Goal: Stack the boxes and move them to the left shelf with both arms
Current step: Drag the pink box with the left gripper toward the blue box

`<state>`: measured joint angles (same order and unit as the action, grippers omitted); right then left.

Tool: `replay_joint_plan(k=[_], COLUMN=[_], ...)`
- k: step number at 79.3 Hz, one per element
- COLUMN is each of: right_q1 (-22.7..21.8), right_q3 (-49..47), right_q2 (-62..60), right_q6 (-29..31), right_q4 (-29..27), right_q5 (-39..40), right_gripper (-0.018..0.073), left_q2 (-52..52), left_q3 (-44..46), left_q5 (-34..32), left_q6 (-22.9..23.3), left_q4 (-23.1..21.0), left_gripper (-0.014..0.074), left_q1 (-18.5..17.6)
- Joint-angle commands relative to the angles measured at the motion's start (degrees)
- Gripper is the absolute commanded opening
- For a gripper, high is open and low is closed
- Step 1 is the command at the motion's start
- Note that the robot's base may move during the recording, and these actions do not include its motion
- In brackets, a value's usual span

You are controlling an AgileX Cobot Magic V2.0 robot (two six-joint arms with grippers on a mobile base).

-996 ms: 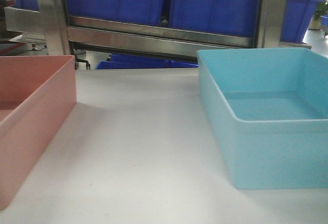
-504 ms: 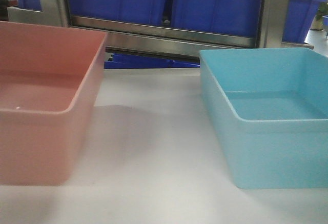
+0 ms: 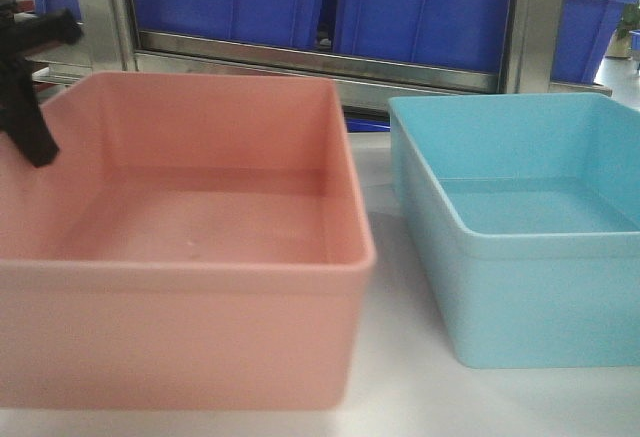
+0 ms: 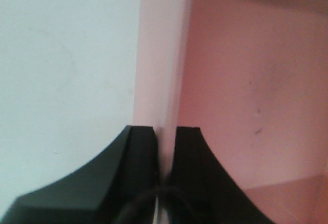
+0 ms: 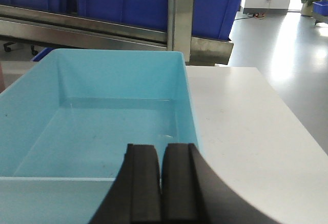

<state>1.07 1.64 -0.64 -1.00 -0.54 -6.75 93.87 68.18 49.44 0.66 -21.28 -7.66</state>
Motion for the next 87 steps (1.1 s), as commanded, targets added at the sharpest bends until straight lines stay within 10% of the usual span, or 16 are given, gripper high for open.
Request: replay_joint_plan(k=[1, 63, 87], right_q1=[-0.34, -0.34, -0.34], right_q3=[-1.28, -1.28, -1.28], right_q2=[-1.11, -1.11, -1.11], right_q6=[0.19, 0.19, 0.19], right_q4=[0.01, 0.01, 0.01], right_q5=[4.90, 4.90, 4.90], right_gripper=[0.0054, 0.0054, 0.0054], left_q2=[-3.13, -2.57, -2.88], left_q3=[0.09, -2.62, -2.62], left_q5=[-4.79, -7.55, -6.44], left_q6=[2.41, 3.22, 3.22], left_q4=[-4.37, -7.56, -7.68], left_gripper=[-0.0001, 0.0006, 0.0295], left_q1=[-2.15, -9.05, -9.05])
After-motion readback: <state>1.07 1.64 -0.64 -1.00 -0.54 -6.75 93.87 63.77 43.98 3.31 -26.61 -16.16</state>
